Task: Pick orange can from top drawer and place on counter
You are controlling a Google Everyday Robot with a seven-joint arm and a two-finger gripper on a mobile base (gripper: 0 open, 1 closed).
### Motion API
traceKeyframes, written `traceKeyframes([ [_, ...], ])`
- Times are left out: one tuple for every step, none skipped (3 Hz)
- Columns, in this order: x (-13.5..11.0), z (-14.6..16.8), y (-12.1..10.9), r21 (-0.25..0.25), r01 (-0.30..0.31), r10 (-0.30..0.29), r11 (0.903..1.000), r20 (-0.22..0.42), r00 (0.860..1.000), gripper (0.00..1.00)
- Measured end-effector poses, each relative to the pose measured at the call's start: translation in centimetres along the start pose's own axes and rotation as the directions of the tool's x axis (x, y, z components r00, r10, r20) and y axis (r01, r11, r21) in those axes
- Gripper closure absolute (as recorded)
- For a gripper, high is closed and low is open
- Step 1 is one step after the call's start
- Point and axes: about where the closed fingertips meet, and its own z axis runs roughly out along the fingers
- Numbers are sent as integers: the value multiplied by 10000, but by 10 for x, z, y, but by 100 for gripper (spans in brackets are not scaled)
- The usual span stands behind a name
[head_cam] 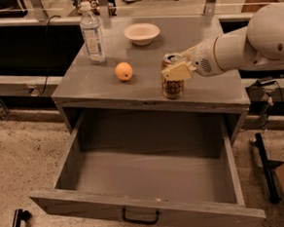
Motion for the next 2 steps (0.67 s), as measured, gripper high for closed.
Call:
traceKeyframes([
  [-1,1,2,-33,21,-21,10000,2,10000,11],
  [-2,2,3,-54,34,-34,10000,5,10000,0],
])
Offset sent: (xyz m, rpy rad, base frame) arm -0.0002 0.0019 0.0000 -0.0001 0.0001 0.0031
